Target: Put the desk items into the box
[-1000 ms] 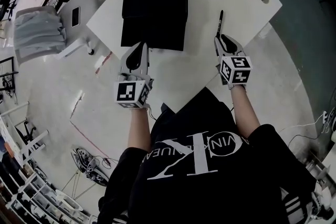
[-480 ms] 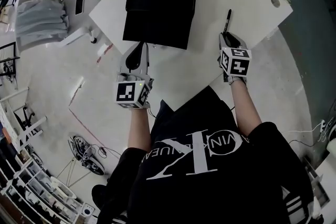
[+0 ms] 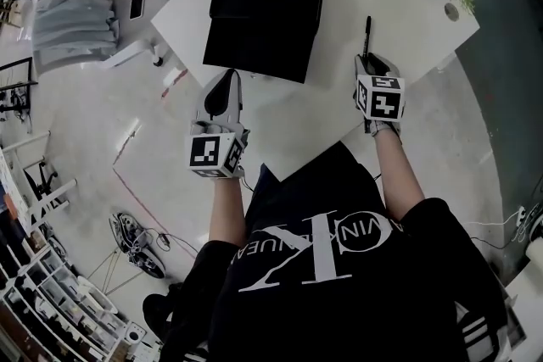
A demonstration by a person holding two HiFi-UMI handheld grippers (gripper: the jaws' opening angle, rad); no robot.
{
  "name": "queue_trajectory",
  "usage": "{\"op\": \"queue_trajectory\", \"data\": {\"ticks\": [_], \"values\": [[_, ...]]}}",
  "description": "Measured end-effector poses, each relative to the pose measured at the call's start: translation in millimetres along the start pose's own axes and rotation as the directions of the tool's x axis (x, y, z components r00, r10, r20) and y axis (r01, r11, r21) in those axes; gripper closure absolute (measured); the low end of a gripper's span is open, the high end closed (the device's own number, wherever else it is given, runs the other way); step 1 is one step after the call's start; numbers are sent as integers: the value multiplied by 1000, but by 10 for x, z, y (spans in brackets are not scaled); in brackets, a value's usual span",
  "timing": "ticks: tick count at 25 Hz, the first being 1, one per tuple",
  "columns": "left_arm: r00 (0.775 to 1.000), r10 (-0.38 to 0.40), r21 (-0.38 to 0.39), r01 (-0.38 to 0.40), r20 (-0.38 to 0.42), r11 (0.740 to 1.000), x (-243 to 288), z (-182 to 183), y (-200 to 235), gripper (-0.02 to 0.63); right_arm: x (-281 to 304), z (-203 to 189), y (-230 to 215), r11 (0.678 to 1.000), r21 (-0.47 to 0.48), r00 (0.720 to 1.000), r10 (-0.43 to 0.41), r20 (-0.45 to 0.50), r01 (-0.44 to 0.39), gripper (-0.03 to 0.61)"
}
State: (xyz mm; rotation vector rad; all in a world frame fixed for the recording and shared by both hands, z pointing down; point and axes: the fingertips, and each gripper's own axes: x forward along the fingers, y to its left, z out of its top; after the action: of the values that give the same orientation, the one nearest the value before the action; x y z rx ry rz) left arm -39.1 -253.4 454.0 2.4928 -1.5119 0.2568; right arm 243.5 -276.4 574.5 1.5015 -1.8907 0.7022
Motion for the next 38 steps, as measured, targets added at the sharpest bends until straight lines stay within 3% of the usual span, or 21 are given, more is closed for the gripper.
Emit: {"op": "queue_trajectory", "data": {"ticks": [3, 6, 13, 25, 38], "values": [[1000, 15, 0, -15, 0, 1000, -14, 2, 4, 603, 6, 1, 3, 1000, -23, 1000, 6, 0, -6, 480], [1000, 22, 5, -22, 2, 1000, -29, 15, -16, 603, 11, -5, -6, 999, -31, 1000, 13, 4, -13, 522], [999, 52, 0, -52, 9, 999, -104, 41, -40, 603, -8, 40, -4, 998, -17, 998, 58, 30, -57, 523], [991, 134, -18, -133, 28, 991, -300, 39, 142, 603, -182, 573, 367, 981, -107, 974, 177, 142, -162, 523], [996, 82, -24, -81, 40, 996, -200, 80, 466, 603, -286, 1058, 1046, 934, -262, 933, 300, 199, -244, 523]]}}
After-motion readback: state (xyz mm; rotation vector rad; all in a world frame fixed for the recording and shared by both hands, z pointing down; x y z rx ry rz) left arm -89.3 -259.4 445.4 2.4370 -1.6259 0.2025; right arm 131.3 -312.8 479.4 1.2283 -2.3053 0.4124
